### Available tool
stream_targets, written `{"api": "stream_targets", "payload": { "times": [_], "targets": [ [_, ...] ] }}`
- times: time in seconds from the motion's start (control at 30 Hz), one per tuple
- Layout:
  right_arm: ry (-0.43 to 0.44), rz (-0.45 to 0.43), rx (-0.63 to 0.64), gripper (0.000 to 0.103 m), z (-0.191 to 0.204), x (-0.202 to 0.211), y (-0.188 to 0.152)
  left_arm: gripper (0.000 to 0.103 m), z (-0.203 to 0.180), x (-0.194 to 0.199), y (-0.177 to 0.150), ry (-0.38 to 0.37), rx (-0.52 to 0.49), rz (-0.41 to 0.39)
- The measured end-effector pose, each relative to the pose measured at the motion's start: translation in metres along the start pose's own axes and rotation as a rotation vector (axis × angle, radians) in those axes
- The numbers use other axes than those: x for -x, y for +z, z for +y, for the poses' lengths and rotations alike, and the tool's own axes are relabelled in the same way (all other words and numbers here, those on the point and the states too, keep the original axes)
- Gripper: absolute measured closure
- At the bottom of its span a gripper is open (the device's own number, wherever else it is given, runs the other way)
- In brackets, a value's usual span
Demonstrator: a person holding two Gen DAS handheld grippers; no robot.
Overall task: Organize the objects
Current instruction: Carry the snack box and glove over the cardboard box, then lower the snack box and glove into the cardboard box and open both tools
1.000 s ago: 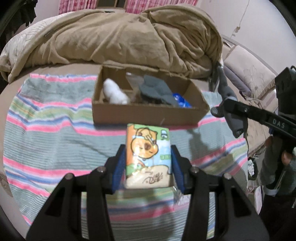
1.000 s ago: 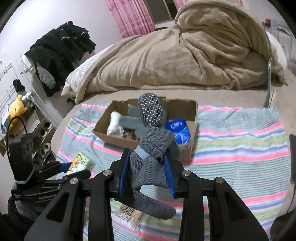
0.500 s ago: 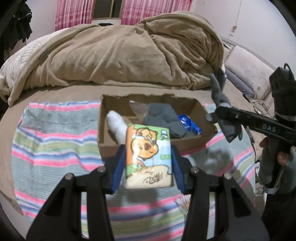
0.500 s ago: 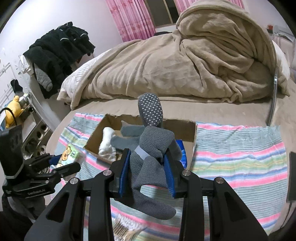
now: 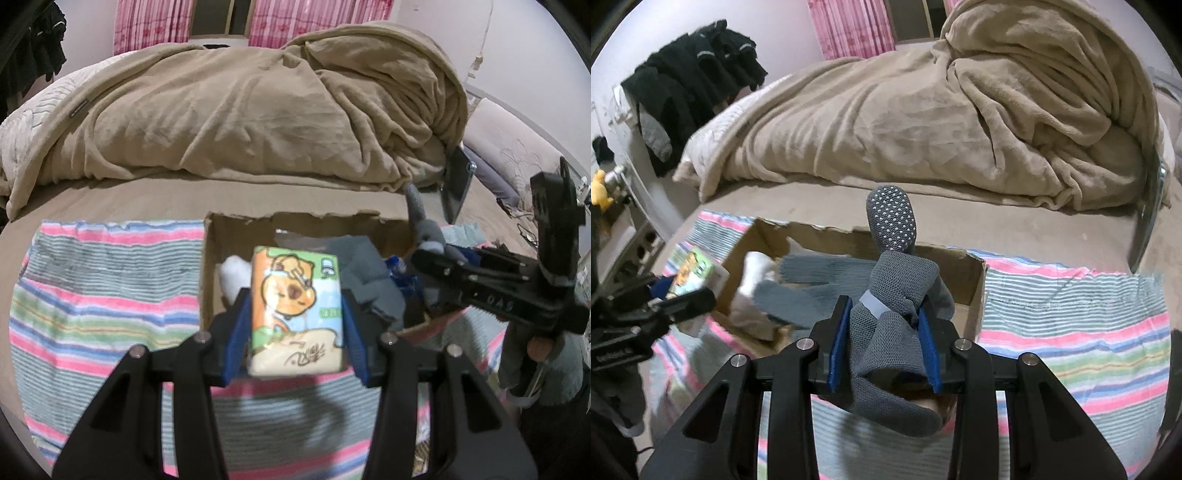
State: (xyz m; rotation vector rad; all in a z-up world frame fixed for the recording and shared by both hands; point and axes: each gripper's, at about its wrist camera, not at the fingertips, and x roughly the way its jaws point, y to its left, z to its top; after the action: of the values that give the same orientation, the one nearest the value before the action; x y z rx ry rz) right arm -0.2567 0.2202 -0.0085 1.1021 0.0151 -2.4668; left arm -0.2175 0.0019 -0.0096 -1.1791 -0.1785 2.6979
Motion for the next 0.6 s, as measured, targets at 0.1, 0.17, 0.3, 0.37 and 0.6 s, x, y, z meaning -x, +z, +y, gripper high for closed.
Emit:
{"api": "stream_targets", "payload": {
  "times": [0.1, 0.17, 0.3, 0.37, 0.6],
  "targets": [
    [-0.021, 0.014, 0.016, 0.066, 0.001, -0.013, -0.001, 0.055, 0.001, -0.012, 0.003, 0.0, 0.005, 0.005],
    [-0.029, 0.03, 0.024, 0.066, 0.001, -0.022, -0.004, 0.055, 0.001, -0.018, 0.005, 0.004, 0.007, 0.01],
    [-0.049, 0.038, 0.033, 0.066, -0.001, -0.03, -0.009, 0.055, 0.003, -0.033, 0.008, 0.016, 0.007, 0.018],
    [-0.042, 0.034, 0.028, 0.065, -0.001, -0.029, -0.009, 0.055, 0.003, -0.039, 0.01, 0.03, 0.003, 0.023],
    [0.021, 0.021, 0.046, 0.036, 0.006, -0.025, -0.009, 0.054, 0.009, -0.052, 0.009, 0.064, 0.012, 0.044]
  ]
}}
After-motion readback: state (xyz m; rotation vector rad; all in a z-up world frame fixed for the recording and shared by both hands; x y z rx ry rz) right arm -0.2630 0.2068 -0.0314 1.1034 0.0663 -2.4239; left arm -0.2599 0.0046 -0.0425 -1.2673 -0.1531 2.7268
